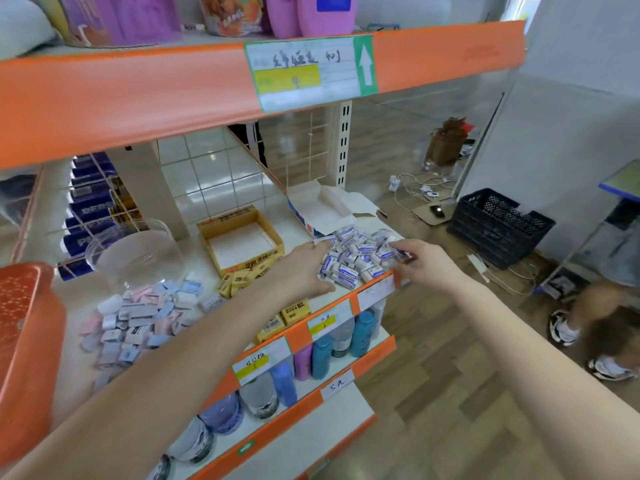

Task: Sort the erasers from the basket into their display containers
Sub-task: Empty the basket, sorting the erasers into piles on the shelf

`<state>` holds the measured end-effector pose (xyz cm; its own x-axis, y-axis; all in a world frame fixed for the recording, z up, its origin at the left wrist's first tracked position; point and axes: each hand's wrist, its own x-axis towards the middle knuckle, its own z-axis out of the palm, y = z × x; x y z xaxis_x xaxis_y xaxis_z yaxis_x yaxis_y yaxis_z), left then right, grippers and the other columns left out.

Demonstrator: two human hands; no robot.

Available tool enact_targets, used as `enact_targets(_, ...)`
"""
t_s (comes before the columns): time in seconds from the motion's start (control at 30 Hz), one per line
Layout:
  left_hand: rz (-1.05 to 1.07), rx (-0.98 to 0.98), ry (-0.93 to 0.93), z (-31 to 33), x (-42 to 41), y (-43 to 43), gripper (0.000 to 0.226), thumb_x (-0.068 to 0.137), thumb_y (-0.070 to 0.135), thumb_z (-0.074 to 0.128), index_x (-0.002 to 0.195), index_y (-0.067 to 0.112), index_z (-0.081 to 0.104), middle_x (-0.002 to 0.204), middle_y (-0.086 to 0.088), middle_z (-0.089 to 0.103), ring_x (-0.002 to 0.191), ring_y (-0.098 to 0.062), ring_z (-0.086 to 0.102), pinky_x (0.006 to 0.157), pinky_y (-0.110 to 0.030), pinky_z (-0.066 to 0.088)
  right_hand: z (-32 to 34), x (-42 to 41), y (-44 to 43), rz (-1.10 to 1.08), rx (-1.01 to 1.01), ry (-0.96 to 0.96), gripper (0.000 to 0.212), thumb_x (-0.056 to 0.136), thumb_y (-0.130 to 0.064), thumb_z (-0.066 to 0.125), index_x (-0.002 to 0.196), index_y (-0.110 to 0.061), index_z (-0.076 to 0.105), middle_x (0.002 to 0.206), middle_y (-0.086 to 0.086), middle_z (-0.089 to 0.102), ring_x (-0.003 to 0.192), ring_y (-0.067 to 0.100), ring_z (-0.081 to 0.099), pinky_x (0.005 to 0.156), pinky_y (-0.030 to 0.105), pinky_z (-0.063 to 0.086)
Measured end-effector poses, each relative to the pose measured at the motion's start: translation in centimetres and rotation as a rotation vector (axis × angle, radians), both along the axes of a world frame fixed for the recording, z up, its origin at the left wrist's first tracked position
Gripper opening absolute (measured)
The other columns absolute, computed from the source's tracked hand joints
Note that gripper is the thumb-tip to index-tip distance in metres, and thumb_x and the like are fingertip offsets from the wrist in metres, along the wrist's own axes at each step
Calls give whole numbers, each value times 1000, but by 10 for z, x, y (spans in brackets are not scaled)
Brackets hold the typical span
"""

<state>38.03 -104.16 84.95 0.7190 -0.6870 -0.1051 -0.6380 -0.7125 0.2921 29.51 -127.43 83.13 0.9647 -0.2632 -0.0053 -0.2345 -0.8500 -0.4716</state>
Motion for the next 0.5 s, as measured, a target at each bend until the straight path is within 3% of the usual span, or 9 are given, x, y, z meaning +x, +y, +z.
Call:
enact_targets(0.2, -5, -86, -18, -5, -1, -18, 47, 83, 33, 69, 126, 25, 53, 118, -5, 57, 113, -22, 50, 86, -31, 41, -1, 16, -2, 16, -44, -51, 36, 85, -18, 68, 120, -17, 64, 115, 6, 64, 100, 17, 61, 82, 13, 36)
enact_targets(0.37, -9, -90, -9, -7, 3, -28, 42, 82, 34, 70, 120, 22, 56, 110, -4, 56, 103, -19, 51, 85, -33, 44, -6, 25, -5, 25, -30, -106, 29, 87, -12, 63, 116, -15, 67, 113, 8, 65, 100, 20, 62, 86, 24, 44)
enact_targets(0.5, -8, -116, -7, -4, 4, -27, 48, 81, 34, 72, 122, 24, 50, 116, -1, 54, 107, -19, 52, 85, -33, 45, -9, 30, -9, 25, -24, -163, 27, 87, -10, 61, 112, -16, 69, 113, 5, 66, 98, 16, 62, 84, 17, 41)
